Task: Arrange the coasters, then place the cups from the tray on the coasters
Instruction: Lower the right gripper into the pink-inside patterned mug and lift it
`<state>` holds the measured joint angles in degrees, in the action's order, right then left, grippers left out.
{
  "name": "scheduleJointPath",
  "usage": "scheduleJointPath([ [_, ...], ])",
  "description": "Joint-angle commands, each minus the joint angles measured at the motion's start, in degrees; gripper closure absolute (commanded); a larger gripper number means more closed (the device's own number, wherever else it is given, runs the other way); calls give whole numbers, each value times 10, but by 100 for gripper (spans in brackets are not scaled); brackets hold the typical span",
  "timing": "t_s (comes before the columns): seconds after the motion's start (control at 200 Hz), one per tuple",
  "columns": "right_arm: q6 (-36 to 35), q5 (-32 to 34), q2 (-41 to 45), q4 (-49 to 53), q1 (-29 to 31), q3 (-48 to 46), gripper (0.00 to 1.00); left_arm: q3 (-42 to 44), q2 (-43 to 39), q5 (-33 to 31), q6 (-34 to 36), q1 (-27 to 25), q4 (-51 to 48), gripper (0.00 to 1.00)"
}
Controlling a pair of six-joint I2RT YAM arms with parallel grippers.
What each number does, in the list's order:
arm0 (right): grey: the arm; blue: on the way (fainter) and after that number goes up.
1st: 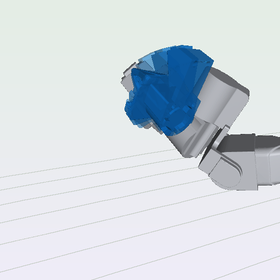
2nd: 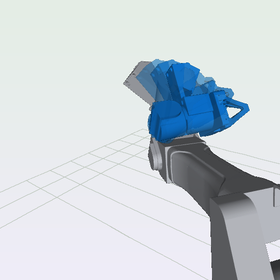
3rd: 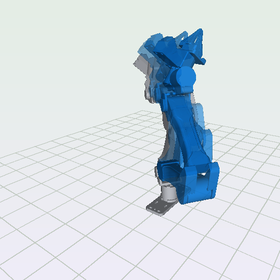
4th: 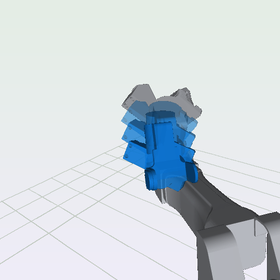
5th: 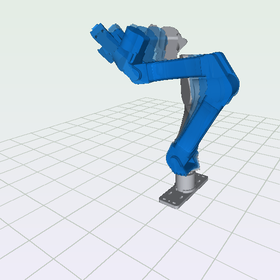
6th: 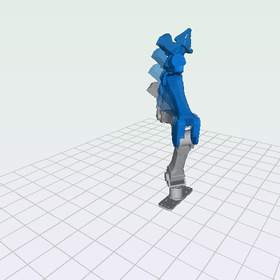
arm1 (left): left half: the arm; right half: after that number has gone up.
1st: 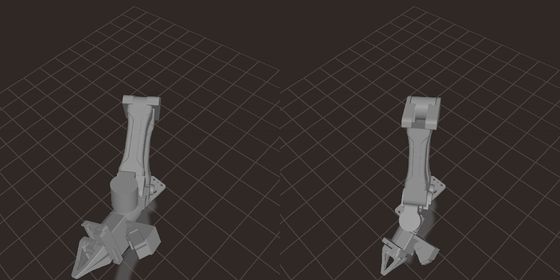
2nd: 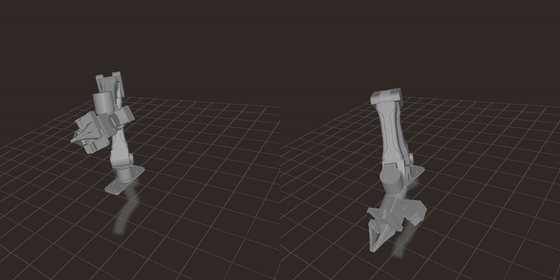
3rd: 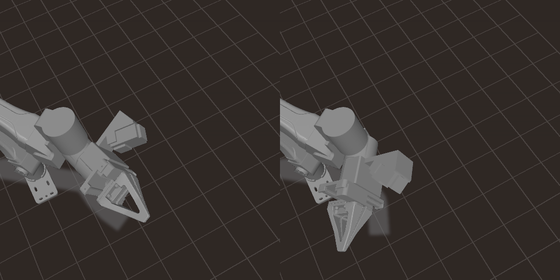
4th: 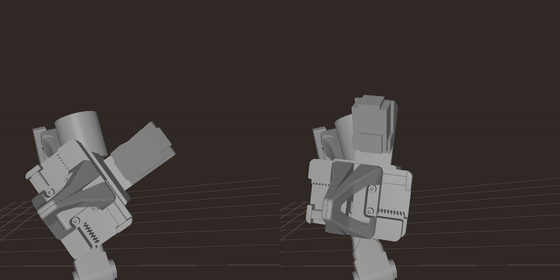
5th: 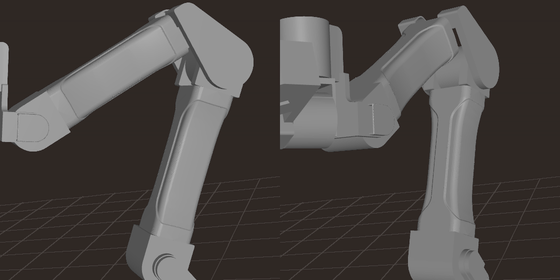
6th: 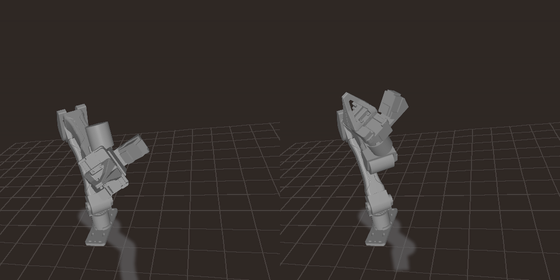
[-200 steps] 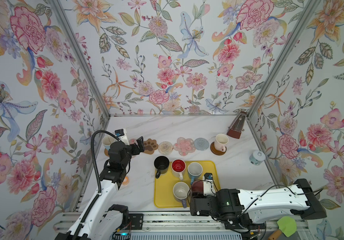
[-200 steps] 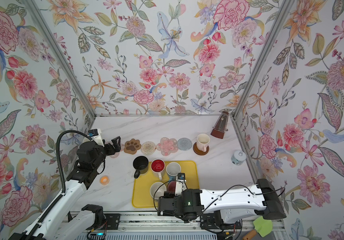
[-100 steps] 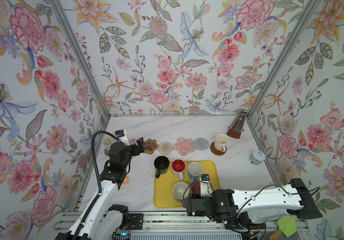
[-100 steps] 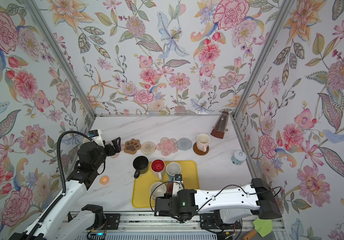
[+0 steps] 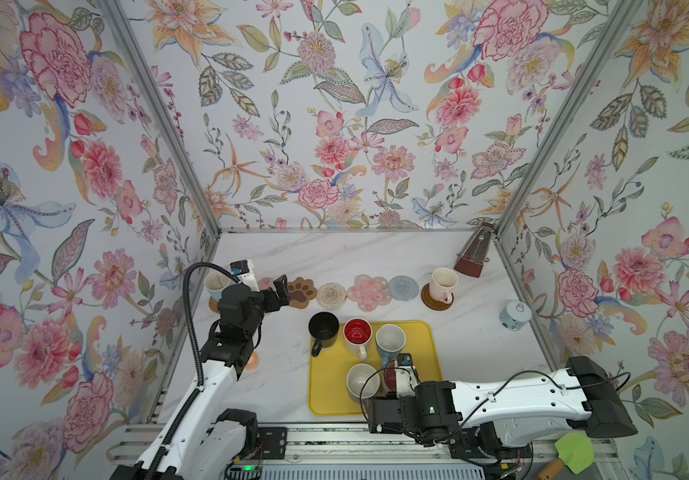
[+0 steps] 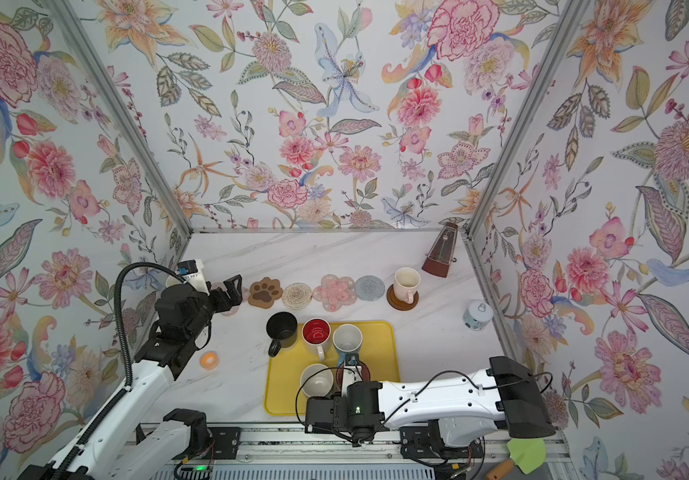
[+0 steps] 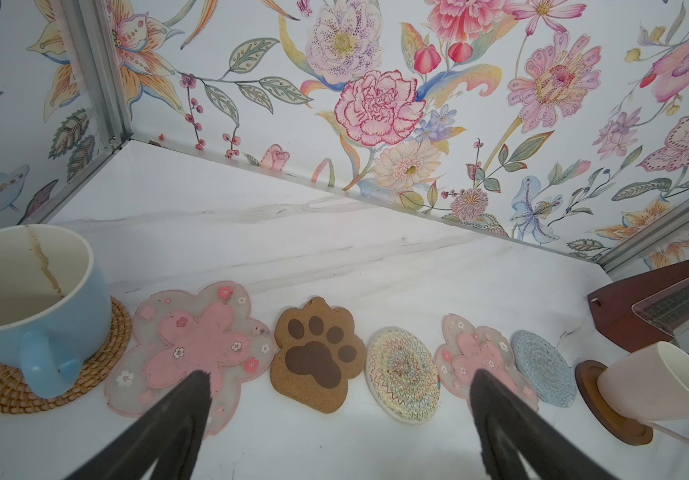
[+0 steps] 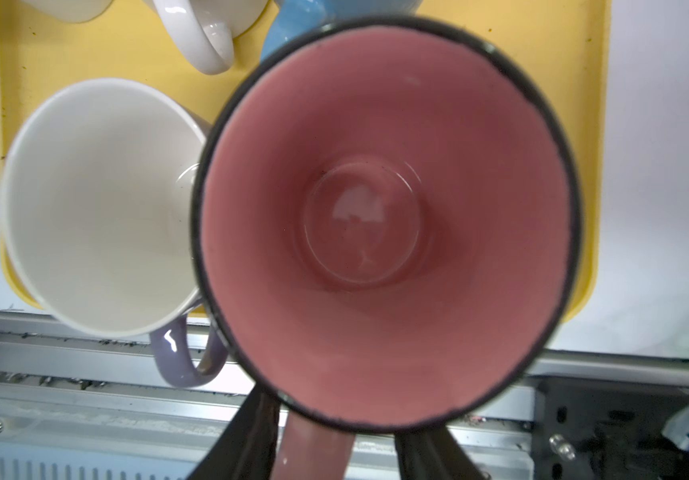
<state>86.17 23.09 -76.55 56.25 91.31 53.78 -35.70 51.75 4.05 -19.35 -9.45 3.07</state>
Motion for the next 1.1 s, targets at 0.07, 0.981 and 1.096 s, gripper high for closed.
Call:
scheduleJointPath([
  [0.07, -8, 1, 14, 19, -8, -21, 55, 6, 5, -12, -4, -2, -1, 1],
  [0.981, -38, -15, 8, 24, -42, -52, 91, 0, 3, -30, -7, -3, -18, 1],
  [1.096, -40, -7, 24, 51, -55, -51, 93, -1, 3, -35, -9, -2, -19, 1],
])
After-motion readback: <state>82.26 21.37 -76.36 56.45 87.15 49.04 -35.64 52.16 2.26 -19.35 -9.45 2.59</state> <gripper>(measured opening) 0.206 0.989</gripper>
